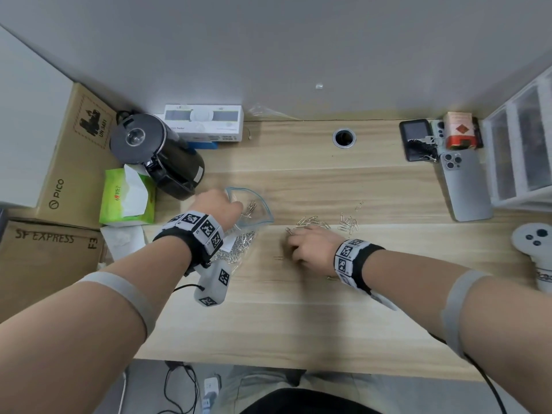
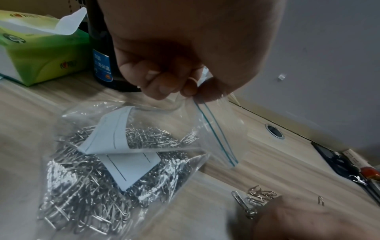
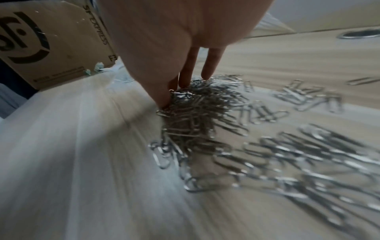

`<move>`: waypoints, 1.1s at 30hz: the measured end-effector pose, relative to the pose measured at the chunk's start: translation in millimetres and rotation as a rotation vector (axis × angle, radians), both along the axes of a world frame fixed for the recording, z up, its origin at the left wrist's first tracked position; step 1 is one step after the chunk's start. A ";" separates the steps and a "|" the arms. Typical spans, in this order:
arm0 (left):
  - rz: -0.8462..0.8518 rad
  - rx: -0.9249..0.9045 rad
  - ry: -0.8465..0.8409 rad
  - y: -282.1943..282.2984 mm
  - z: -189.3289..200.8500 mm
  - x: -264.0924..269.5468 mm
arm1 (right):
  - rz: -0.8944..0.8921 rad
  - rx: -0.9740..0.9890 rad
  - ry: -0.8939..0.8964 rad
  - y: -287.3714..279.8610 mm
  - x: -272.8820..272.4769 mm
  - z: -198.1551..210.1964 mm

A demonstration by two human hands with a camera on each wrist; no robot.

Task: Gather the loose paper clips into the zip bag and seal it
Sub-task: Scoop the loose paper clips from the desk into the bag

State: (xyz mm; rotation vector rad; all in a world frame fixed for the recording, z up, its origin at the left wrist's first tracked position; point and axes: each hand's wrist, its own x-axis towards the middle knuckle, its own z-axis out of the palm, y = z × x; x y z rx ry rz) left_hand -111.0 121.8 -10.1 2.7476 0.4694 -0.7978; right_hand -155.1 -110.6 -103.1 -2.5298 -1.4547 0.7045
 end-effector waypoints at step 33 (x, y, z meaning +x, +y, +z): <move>-0.020 -0.020 0.066 -15.8 -12.7 -1.0 | -0.127 -0.301 0.038 -50.7 12.5 14.6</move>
